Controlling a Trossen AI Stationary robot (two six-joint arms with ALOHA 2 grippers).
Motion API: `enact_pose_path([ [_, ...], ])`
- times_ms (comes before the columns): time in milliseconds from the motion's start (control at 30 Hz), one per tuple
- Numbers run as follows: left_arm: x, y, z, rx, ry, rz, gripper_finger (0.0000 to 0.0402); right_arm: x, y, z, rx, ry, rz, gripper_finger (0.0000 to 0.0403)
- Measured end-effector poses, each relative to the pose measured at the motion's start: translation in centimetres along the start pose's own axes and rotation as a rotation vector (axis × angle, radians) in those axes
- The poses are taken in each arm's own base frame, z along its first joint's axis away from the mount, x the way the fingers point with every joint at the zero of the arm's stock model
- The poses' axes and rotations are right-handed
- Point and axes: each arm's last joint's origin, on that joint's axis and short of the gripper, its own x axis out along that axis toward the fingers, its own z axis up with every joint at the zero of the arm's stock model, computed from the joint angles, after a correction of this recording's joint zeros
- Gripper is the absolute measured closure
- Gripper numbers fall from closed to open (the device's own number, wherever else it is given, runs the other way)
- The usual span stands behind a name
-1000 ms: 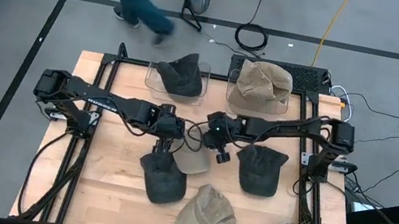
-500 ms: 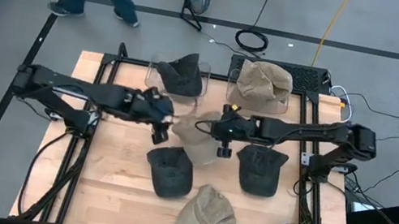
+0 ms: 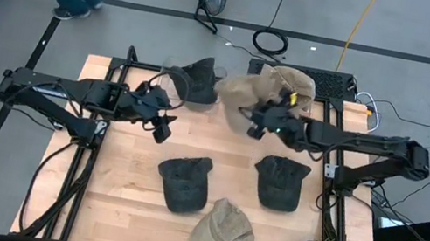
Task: Pick & Place hat
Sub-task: Put the brown cap into the right transparent bin
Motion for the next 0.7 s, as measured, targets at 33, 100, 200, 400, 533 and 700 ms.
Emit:
enact_pose_path([
  [33, 0.0, 0.0, 0.0, -0.001, 0.003, 0.001, 0.0206, 0.1, -0.6, -0.1, 0.006, 0.015, -0.039, 0.0402],
  [100, 0.1, 0.0, -0.1, 0.003, 0.011, 0.005, 0.0208, 0.7, -1.8, -0.5, 0.024, 0.051, -0.114, 0.0403],
  [200, 0.2, 0.0, -0.2, 0.013, 0.027, 0.012, 0.0212, 2.0, -3.5, -1.4, 0.060, 0.132, -0.247, 0.0403],
  [400, 0.2, 0.0, -0.2, 0.012, 0.027, 0.012, 0.0210, 4.7, -4.7, -3.9, 0.196, 0.222, -0.349, 0.0403],
  [533, 0.2, 0.0, -0.3, 0.005, 0.028, 0.011, 0.0209, 6.5, -2.6, -7.1, 0.220, 0.266, -0.267, 0.0403],
  [700, 0.2, 0.0, -0.3, -0.005, 0.035, -0.001, 0.0207, 6.8, -0.7, -9.5, 0.291, 0.256, -0.276, 0.0403],
])
